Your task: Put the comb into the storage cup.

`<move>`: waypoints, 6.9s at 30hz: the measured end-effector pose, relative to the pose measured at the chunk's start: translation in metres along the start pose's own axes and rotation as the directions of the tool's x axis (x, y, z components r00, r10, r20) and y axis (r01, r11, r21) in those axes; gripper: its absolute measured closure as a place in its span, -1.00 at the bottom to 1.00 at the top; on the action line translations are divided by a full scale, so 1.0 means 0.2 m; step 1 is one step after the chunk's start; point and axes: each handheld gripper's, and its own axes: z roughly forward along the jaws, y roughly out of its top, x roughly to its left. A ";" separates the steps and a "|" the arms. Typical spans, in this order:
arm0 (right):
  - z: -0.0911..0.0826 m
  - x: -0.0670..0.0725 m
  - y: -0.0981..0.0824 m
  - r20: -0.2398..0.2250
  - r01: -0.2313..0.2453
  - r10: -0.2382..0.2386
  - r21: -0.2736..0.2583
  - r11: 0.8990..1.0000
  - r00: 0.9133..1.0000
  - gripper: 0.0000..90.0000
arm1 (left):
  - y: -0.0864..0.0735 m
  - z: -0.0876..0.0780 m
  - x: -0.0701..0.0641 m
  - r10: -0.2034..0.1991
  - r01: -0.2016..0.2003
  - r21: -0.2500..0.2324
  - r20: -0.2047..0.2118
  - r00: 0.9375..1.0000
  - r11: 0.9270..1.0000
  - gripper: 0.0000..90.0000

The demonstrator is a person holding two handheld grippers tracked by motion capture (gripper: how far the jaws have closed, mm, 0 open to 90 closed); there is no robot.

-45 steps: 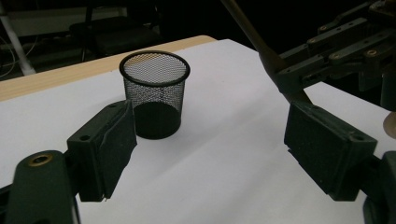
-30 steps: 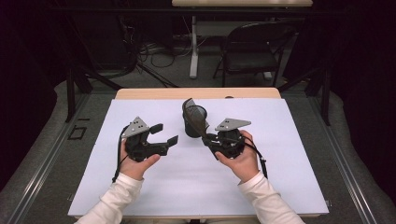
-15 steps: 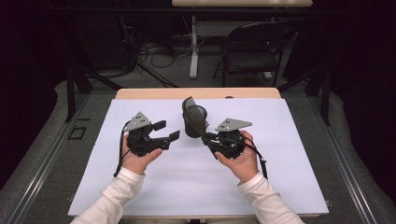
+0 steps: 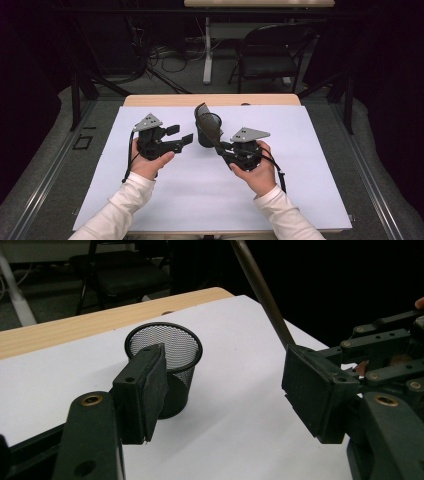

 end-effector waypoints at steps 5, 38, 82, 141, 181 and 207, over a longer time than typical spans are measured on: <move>0.00 0.00 0.00 0.001 0.003 -0.003 -0.003 1.000 1.000 0.62 | 0.02 0.01 -0.01 -0.005 0.005 0.006 0.014 1.000 1.000 -0.24; 0.01 0.02 -0.01 0.006 0.012 -0.012 -0.010 1.000 1.000 0.62 | 0.07 0.11 -0.06 -0.054 0.052 0.036 0.073 0.996 0.998 -0.34; 0.03 0.05 -0.01 -0.002 0.024 -0.024 -0.019 1.000 1.000 0.62 | 0.07 0.22 -0.06 -0.228 0.220 0.072 0.135 0.964 0.973 -0.02; 0.04 0.06 -0.02 -0.004 0.031 -0.031 -0.026 0.999 1.000 0.62 | 0.08 0.26 -0.04 -0.300 0.288 0.097 0.157 0.941 0.953 0.64; 0.05 0.07 -0.03 -0.004 0.041 -0.041 -0.018 0.999 0.999 0.62 | 0.06 0.28 -0.01 -0.437 0.422 0.114 0.206 0.875 0.899 0.88; 0.05 0.06 -0.03 -0.013 0.023 -0.023 -0.020 1.000 1.000 0.61 | 0.06 0.28 -0.02 -0.460 0.447 0.108 0.201 0.865 0.888 0.89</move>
